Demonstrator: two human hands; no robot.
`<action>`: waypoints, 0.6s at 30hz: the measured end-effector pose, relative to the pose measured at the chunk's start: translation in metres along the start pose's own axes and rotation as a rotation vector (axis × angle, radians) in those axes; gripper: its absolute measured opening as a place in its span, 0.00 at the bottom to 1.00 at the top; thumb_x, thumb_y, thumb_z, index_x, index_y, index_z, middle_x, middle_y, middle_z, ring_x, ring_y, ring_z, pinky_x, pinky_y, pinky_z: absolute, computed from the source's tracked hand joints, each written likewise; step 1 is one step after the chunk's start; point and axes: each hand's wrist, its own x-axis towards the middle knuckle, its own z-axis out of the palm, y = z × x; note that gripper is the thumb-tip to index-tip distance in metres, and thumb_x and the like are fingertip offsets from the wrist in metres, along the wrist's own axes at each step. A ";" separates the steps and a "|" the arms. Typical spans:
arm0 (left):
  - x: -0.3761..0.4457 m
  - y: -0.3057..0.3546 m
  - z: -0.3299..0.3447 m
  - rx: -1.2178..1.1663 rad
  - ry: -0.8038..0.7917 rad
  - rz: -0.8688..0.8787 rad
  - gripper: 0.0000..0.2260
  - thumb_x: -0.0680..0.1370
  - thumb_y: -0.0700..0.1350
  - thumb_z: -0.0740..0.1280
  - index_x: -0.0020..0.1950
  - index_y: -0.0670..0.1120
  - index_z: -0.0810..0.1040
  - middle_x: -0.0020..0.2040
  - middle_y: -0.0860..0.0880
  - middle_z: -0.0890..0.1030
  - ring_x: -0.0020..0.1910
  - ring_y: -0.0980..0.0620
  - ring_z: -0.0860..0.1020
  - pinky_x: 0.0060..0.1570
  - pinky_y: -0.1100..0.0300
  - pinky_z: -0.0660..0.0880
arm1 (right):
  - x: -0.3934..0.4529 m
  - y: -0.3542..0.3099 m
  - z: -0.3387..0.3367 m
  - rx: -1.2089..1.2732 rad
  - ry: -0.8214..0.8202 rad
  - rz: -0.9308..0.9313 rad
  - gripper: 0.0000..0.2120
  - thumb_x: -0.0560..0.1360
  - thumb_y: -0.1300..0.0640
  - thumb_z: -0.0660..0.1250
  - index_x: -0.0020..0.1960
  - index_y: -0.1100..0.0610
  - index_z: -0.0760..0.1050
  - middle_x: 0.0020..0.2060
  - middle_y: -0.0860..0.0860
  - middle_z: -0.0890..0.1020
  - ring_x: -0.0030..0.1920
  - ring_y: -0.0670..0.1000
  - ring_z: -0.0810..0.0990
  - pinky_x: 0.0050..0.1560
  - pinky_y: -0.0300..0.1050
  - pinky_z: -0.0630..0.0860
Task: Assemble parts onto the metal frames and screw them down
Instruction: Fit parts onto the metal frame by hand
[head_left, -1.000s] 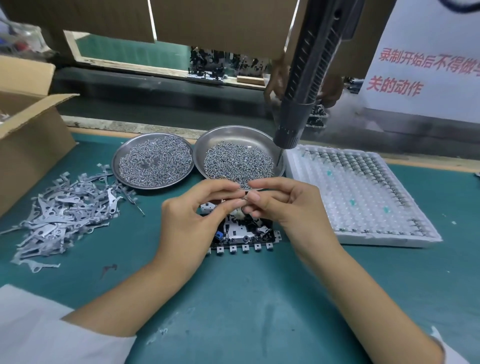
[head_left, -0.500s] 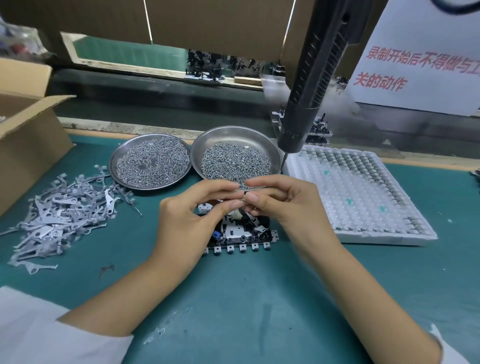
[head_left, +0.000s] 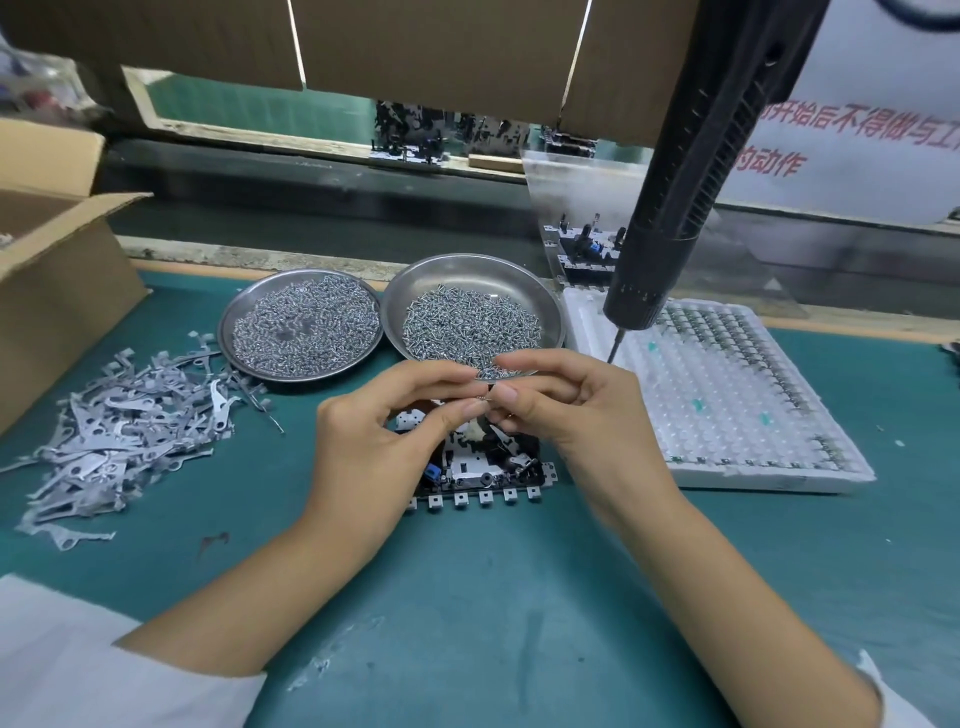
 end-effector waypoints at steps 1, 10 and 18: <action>0.000 0.000 0.000 -0.012 0.004 -0.004 0.09 0.67 0.43 0.73 0.46 0.51 0.81 0.42 0.56 0.85 0.45 0.57 0.83 0.47 0.69 0.75 | 0.000 0.000 0.000 0.023 -0.001 0.014 0.13 0.62 0.60 0.74 0.47 0.58 0.80 0.35 0.55 0.85 0.34 0.51 0.82 0.37 0.37 0.78; 0.000 -0.003 0.000 -0.044 -0.003 0.020 0.10 0.67 0.42 0.74 0.47 0.51 0.81 0.43 0.55 0.85 0.45 0.55 0.84 0.49 0.66 0.76 | 0.001 0.003 0.000 0.199 -0.037 0.139 0.16 0.62 0.63 0.73 0.49 0.61 0.78 0.32 0.55 0.84 0.31 0.48 0.81 0.35 0.36 0.78; 0.000 0.000 0.000 -0.070 -0.001 0.023 0.10 0.67 0.42 0.74 0.46 0.51 0.81 0.42 0.56 0.85 0.44 0.56 0.83 0.47 0.67 0.76 | 0.000 0.004 0.001 0.117 -0.013 0.127 0.16 0.62 0.58 0.74 0.48 0.58 0.79 0.36 0.55 0.84 0.34 0.49 0.81 0.38 0.36 0.78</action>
